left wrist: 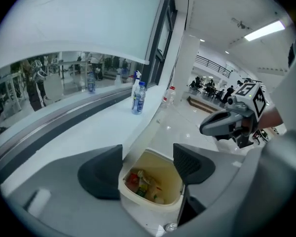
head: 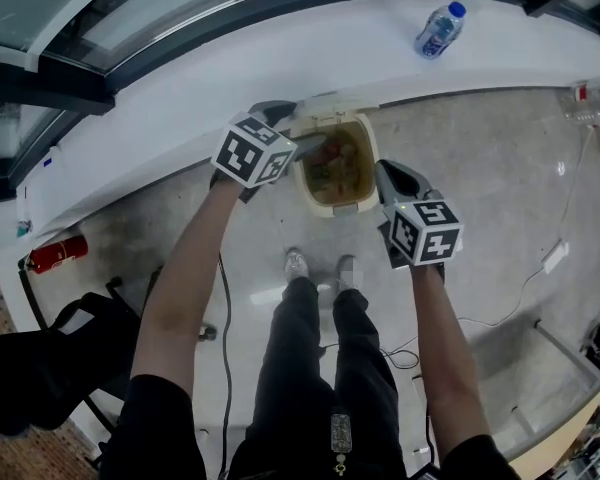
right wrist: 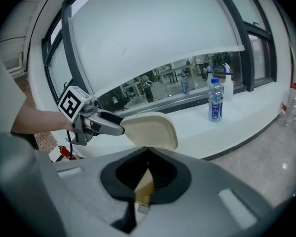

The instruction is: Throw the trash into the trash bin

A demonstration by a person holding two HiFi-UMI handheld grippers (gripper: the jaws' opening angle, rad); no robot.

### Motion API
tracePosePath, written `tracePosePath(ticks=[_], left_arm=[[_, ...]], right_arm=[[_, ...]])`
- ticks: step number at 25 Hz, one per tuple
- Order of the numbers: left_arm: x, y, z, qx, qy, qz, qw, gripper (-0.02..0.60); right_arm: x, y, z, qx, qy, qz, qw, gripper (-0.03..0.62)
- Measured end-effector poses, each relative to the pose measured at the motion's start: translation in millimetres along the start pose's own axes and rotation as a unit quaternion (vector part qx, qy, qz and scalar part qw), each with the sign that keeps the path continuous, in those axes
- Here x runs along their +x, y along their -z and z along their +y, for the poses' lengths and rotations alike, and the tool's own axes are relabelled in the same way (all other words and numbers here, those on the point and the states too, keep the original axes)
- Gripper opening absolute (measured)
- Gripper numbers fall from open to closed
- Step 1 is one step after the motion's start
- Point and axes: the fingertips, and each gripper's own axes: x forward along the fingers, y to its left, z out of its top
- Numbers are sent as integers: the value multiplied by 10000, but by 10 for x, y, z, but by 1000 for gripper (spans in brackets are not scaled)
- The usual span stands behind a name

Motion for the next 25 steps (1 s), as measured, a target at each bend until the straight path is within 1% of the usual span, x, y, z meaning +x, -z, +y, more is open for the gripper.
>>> tracePosePath(ticks=[7,10,14,18,22,24,25], left_arm=[[-19,426,-512,-105,489,329,9982,327],[15,643,-707,-140,634,514,9966,327],[87,887,-887,-273,752,641,9947,321],[166,1027,-942,-441,802,614,9939,304],[247,1203,-998,-648,881,674,9917,290],[298,1287,-1010,-718,829,714,9914,272],[328,1320,-1007,-744,779,731,9915,249]], right_arm=[[-44,-36,113,-6,-91,-130,9999,2],[44,-23,165,-99,-187,-77,9997,2],[279,204,202,-246,-295,357,9986,2],[464,619,165,-311,-347,922,9947,2],[540,1014,123,-265,-368,1361,9897,2],[581,1173,102,-293,-371,1542,9869,2],[602,1238,86,-301,-368,1611,9858,2]])
